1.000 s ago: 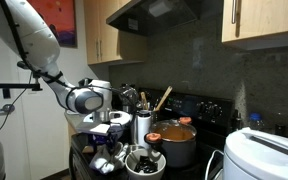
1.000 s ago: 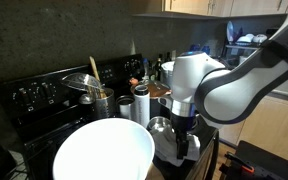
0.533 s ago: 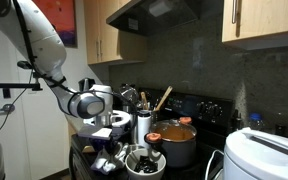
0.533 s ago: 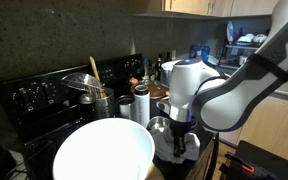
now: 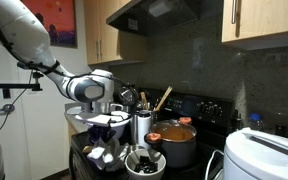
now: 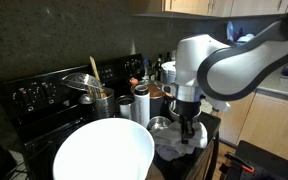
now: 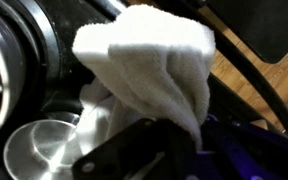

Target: Remove the object from the cup and place it on the table

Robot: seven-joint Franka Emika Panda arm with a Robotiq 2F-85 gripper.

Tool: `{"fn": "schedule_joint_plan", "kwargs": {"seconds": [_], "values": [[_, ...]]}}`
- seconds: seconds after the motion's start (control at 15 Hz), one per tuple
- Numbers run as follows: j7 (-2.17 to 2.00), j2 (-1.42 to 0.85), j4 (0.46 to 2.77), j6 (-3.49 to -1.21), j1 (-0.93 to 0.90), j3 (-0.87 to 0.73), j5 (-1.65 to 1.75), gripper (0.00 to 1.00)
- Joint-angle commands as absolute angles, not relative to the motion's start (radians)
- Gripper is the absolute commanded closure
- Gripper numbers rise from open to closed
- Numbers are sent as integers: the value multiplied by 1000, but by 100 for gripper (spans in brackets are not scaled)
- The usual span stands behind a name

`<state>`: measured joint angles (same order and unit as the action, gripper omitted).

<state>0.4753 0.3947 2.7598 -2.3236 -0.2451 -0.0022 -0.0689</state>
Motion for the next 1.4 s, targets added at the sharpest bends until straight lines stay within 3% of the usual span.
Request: {"fn": "schedule_joint_plan", "kwargs": {"seconds": [0.0, 0.2, 0.6, 1.33], "values": [[515, 609, 2733, -2080, -239, -28, -74, 97], [483, 695, 2675, -2039, -247, -24, -77, 97], [429, 693, 2627, -2356, -324, 6, -167, 97], [542, 508, 2630, -2744, -714, -63, -456, 97]]}}
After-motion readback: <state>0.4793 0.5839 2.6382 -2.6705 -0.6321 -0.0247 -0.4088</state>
